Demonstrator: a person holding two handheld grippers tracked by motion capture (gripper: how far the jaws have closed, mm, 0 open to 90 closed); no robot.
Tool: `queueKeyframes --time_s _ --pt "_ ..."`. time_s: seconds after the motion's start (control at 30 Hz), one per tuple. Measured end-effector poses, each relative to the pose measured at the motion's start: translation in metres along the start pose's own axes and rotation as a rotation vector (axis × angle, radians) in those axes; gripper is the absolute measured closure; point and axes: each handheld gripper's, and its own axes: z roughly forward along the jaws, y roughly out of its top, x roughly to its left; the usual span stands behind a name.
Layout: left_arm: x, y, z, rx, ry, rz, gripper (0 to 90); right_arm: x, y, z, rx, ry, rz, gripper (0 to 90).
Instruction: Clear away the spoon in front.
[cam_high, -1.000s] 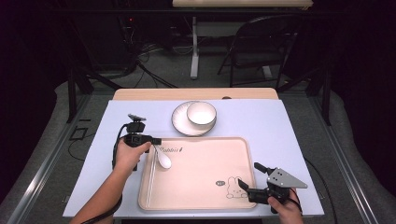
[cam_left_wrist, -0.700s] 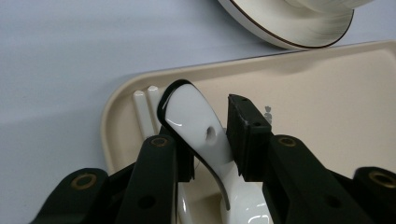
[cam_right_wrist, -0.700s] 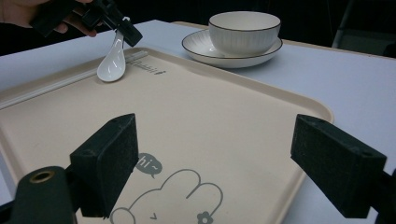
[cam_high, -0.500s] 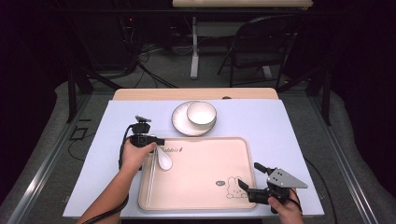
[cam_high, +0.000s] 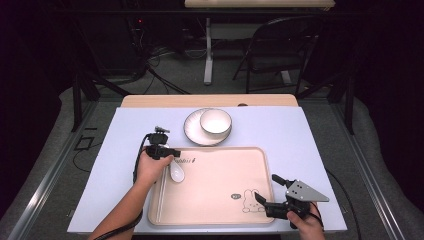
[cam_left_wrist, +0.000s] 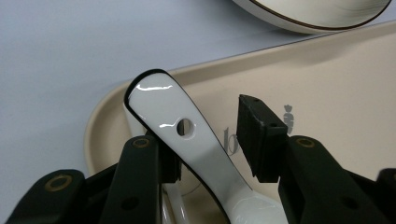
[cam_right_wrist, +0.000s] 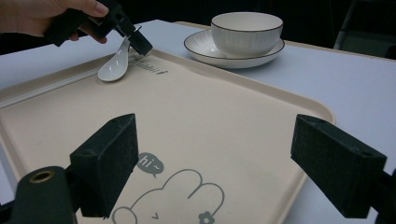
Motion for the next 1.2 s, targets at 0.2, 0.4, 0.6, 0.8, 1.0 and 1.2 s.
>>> queueKeyframes --time_s 0.2,0.4,0.6,0.8,1.0,1.2 --pt "-0.002 0.002 0.006 -0.001 0.016 0.008 59.4 0.000 0.000 0.000 0.003 0.001 0.000 14.4" --pt "-0.007 0.003 0.012 -0.011 0.050 0.027 51.8 0.000 0.000 0.001 0.005 0.002 -0.001 14.4" --pt "-0.007 0.009 0.010 -0.023 0.056 0.027 47.4 0.000 0.000 0.001 0.006 0.004 -0.001 14.4" --pt "-0.002 0.011 0.012 -0.020 0.059 0.010 49.1 0.000 0.000 0.001 0.005 0.005 -0.001 14.4" --pt "-0.005 0.007 0.011 -0.024 0.054 0.042 53.4 0.000 0.000 0.001 0.007 0.006 0.001 14.4" --pt "-0.013 0.000 0.013 -0.028 0.066 0.110 64.6 0.000 0.000 0.001 0.008 0.007 -0.005 14.4"
